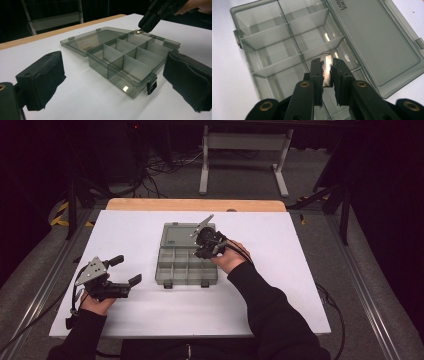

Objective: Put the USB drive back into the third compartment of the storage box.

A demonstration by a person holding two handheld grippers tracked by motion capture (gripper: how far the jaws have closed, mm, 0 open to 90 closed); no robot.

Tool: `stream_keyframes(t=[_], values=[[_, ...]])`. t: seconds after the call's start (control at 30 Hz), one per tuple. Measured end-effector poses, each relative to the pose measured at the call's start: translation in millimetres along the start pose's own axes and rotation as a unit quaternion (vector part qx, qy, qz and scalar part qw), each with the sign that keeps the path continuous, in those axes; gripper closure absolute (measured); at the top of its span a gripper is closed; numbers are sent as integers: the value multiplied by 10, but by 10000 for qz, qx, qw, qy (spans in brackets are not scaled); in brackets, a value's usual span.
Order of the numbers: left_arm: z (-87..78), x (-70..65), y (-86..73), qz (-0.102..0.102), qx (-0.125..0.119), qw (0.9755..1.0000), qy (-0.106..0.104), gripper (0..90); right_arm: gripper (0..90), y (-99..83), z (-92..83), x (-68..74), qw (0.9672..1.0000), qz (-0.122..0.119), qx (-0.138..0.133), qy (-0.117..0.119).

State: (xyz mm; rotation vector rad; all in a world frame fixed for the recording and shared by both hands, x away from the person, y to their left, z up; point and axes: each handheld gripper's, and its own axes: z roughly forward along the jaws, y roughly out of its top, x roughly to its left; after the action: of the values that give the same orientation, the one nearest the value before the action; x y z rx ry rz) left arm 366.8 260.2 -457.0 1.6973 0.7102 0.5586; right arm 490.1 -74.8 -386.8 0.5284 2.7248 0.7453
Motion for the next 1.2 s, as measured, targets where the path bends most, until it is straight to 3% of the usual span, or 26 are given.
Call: stream_keyframes(t=[0.6,1.2], values=[[2,0,-2,-1,-2,10000,-1,45,790,2,149,-58,9998,134,93,-113],[4,-1,-4,8,5,10000,-5,45,789,26,323,-55,9997,145,211,-34]])
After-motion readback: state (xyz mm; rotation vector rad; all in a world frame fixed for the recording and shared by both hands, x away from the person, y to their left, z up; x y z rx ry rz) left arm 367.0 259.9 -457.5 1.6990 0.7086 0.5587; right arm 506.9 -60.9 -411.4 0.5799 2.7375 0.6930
